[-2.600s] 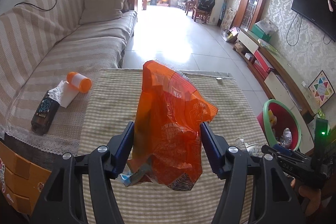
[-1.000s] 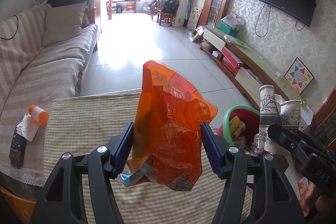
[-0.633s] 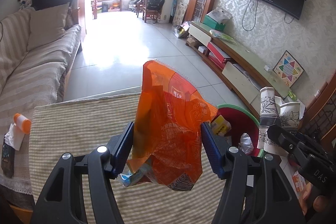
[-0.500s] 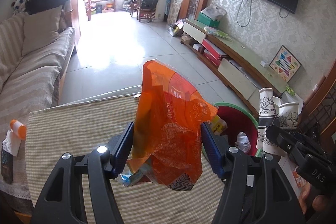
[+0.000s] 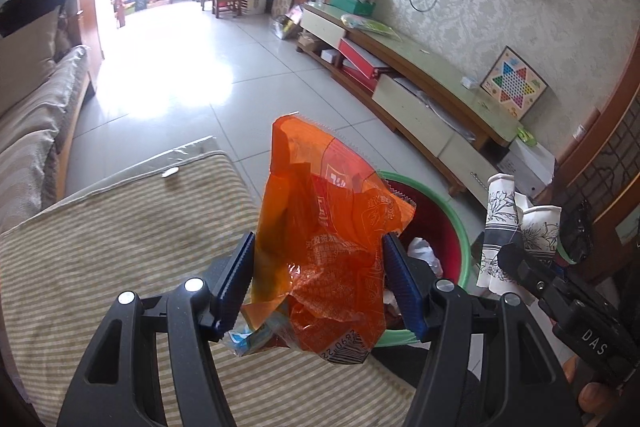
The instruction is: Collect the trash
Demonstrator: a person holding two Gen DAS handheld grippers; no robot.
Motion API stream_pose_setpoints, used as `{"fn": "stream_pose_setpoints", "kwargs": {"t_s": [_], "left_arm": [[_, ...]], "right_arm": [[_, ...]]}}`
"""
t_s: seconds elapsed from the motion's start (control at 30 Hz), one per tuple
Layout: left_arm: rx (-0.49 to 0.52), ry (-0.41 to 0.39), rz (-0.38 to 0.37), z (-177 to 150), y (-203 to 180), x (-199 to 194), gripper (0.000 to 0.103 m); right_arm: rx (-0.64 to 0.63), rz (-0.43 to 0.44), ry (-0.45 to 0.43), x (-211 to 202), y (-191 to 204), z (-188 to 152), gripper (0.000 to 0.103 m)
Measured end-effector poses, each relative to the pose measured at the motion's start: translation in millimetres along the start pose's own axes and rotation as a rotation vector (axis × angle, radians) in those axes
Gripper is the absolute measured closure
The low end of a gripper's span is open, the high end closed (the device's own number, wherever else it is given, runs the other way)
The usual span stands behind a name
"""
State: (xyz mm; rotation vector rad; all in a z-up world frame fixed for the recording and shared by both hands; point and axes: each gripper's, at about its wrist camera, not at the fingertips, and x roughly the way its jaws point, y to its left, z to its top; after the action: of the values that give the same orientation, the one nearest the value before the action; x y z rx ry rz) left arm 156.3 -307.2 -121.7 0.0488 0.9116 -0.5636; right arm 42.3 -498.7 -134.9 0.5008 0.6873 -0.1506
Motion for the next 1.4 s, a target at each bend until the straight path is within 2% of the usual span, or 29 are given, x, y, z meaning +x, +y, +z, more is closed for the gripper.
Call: {"fn": "stream_pose_setpoints", "kwargs": {"t_s": [0.2,0.53,0.73,0.9,1.13,1.27,1.4], "left_arm": [[0.035,0.029,-0.027,4,-21,23,0.042],[0.066,0.043,-0.048,13,-35,39,0.038],[0.085,0.034,-0.053,17,-40,40,0.026],[0.090,0.005,-0.041,19,-37,33,0.008],[0.088,-0.004,-0.001,21,-20,25,0.008],[0.066,-0.019,0.007,22,-10,17,0.008],[0.050,-0.033,0.020,22,-2,8,0.008]], "right_arm": [[0.058,-0.022,0.008,9,-29,0,0.056],[0.083,-0.046,0.022,16,-44,-3,0.056],[0.074,-0.059,0.037,25,-43,-5,0.056],[0.058,-0.080,0.073,44,-42,-8,0.056],[0.000,-0.103,0.141,85,-38,-12,0.056],[-0.033,-0.116,0.131,95,-31,-6,0.053],[-0.031,-0.114,0.110,88,-27,1,0.047]]}}
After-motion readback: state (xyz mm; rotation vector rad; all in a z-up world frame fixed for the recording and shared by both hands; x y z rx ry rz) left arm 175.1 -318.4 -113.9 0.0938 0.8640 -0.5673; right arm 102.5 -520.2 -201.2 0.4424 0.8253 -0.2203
